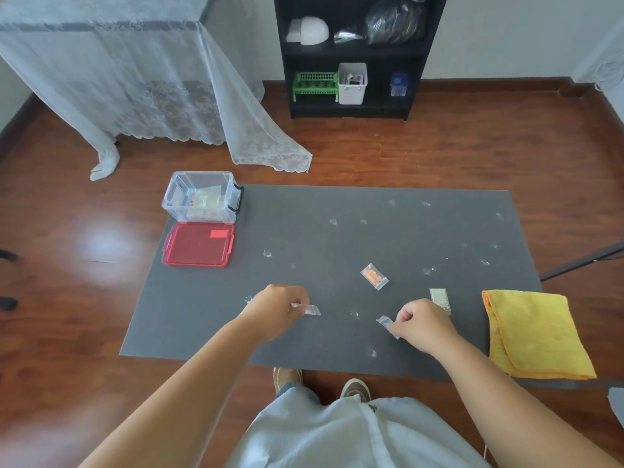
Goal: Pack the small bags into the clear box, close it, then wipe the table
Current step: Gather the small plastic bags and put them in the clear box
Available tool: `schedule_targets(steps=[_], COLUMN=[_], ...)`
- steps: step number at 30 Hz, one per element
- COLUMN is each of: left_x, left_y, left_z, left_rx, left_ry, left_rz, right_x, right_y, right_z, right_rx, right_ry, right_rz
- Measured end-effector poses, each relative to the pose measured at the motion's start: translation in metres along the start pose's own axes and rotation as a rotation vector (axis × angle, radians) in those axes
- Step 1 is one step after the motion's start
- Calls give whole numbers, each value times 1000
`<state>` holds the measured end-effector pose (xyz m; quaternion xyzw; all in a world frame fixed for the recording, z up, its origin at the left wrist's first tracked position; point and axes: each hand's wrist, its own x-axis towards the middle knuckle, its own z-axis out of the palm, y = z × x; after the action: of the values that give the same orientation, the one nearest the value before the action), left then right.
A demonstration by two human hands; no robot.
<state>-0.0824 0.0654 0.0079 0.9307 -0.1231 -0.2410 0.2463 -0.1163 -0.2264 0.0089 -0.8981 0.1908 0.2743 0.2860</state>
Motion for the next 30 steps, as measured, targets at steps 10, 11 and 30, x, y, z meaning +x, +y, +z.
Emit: schedule_targets(steps=[10,11,30], left_x=[-2,-1,78], left_y=[-56,-62,-174], left_z=[-87,-98,-192], left_rx=[-80,-76,250], left_ry=[434,466,492], left_rz=[-53,-73,-184], right_x=[19,22,78], right_y=[-108,-124,-318], right_z=[-11,-10,27], right_rx=[273,283,366], right_ry=[-98,-115,74], right_rz=[-279,-301,-524])
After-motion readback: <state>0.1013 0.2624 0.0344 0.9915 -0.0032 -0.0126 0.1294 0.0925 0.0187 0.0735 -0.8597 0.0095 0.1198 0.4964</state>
